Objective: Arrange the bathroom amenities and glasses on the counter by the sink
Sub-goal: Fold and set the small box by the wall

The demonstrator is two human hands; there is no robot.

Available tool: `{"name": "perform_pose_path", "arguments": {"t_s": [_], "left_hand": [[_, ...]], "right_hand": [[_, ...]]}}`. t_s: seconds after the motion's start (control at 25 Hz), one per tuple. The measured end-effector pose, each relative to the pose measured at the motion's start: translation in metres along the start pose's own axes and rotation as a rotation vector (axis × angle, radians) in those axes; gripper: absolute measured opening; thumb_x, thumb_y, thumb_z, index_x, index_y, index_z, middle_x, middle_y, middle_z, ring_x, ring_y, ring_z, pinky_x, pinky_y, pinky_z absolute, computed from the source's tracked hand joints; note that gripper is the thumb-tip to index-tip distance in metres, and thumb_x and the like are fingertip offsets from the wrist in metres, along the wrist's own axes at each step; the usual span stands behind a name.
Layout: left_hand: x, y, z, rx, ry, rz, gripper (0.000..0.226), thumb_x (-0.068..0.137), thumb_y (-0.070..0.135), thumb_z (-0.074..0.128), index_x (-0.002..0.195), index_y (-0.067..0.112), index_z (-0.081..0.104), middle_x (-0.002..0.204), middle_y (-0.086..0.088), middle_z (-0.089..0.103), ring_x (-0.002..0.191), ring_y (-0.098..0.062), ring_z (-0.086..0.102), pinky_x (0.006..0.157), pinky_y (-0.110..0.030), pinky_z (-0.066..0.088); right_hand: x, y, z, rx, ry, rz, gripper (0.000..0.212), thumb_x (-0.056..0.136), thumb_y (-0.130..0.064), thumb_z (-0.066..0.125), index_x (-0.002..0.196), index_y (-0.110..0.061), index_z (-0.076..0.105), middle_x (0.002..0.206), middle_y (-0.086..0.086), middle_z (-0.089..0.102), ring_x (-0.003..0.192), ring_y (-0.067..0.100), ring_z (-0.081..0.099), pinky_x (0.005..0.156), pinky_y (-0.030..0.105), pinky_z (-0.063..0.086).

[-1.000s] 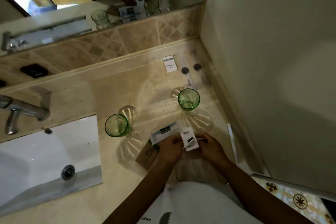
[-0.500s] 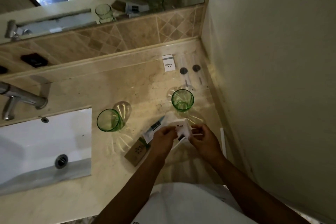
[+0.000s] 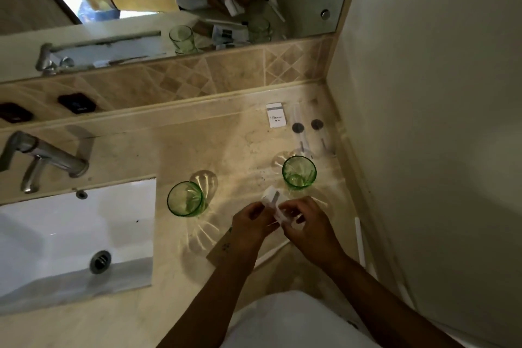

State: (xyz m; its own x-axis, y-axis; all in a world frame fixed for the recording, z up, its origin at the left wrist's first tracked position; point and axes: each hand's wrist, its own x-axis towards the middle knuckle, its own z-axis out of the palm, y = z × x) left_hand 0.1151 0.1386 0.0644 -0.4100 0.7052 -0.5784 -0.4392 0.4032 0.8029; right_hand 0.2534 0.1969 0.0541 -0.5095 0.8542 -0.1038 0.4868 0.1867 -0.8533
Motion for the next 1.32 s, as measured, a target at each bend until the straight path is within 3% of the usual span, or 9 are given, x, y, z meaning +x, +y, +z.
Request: {"name": "perform_pose_path", "arguments": {"t_s": [0.16,0.32,0.4,0.52,0.72,0.92,1.12,1.32], "left_hand": [[0.000,0.007,-0.023,-0.083,0.067,-0.037,0.018,0.093,0.007,0.061,0.105,-0.002,0.072,0.100,-0.024,0.075,0.094,-0.038,0.073,0.081,-0.039,0.061],[0.005,0.012,-0.040,-0.126,0.100,-0.058,0.020,0.096,0.014,0.058,0.105,0.003,0.073,0.098,-0.022,0.076,0.093,-0.037,0.074,0.081,-0.043,0.059],[0.010,0.016,-0.047,-0.153,0.098,-0.060,0.022,0.097,0.018,0.059,0.107,0.003,0.072,0.097,-0.022,0.076,0.093,-0.037,0.074,0.083,-0.047,0.059],[0.020,0.025,-0.054,-0.109,0.085,-0.037,0.021,0.099,0.015,0.055,0.106,0.006,0.072,0.094,-0.016,0.078,0.089,-0.031,0.076,0.074,-0.038,0.061],[0.052,0.050,-0.050,-0.041,0.123,-0.010,0.013,0.095,0.013,0.064,0.107,0.012,0.070,0.098,-0.012,0.077,0.086,-0.027,0.076,0.070,-0.035,0.063],[0.109,0.079,-0.038,0.067,0.203,0.034,0.012,0.092,0.008,0.066,0.104,0.007,0.068,0.100,-0.011,0.075,0.084,-0.022,0.076,0.070,-0.037,0.064],[0.169,0.100,-0.015,0.388,0.277,0.078,0.031,0.083,0.014,0.072,0.114,0.013,0.072,0.104,-0.006,0.074,0.090,-0.022,0.072,0.084,-0.045,0.061],[0.212,0.128,0.007,0.538,0.276,0.122,0.028,0.088,0.010,0.068,0.116,0.006,0.071,0.091,0.000,0.066,0.091,-0.020,0.067,0.085,-0.030,0.055]], "right_hand": [[0.006,-0.012,0.017,-0.163,-0.097,-0.118,0.038,0.082,-0.018,0.069,0.119,-0.025,0.065,0.105,-0.007,0.054,0.101,0.010,0.051,0.084,0.018,0.046],[0.016,-0.020,0.021,-0.144,-0.055,-0.071,0.038,0.084,-0.026,0.068,0.121,-0.028,0.061,0.114,-0.008,0.050,0.107,0.007,0.049,0.087,0.017,0.045],[0.023,-0.024,0.020,-0.087,-0.031,0.001,0.036,0.088,-0.025,0.065,0.124,-0.030,0.059,0.120,-0.009,0.050,0.107,0.005,0.052,0.082,0.015,0.047],[0.037,-0.031,0.023,-0.008,-0.052,0.070,0.034,0.096,-0.017,0.057,0.128,-0.027,0.058,0.121,-0.007,0.058,0.104,0.000,0.058,0.072,0.008,0.048],[0.072,-0.044,0.028,0.061,-0.070,0.124,0.033,0.094,-0.014,0.060,0.126,-0.024,0.058,0.119,-0.003,0.063,0.098,-0.001,0.062,0.067,0.008,0.051],[0.134,-0.048,0.026,0.047,0.016,0.202,0.025,0.092,-0.021,0.063,0.117,-0.025,0.064,0.114,-0.007,0.064,0.091,0.001,0.065,0.071,0.013,0.054],[0.202,-0.040,0.021,-0.082,-0.097,0.202,0.024,0.091,-0.019,0.066,0.114,-0.023,0.065,0.114,-0.007,0.060,0.092,0.006,0.066,0.076,0.015,0.052],[0.264,-0.027,0.015,-0.244,-0.145,0.150,0.029,0.089,-0.017,0.065,0.118,-0.016,0.069,0.119,0.002,0.060,0.093,0.016,0.066,0.084,0.021,0.050]]}}
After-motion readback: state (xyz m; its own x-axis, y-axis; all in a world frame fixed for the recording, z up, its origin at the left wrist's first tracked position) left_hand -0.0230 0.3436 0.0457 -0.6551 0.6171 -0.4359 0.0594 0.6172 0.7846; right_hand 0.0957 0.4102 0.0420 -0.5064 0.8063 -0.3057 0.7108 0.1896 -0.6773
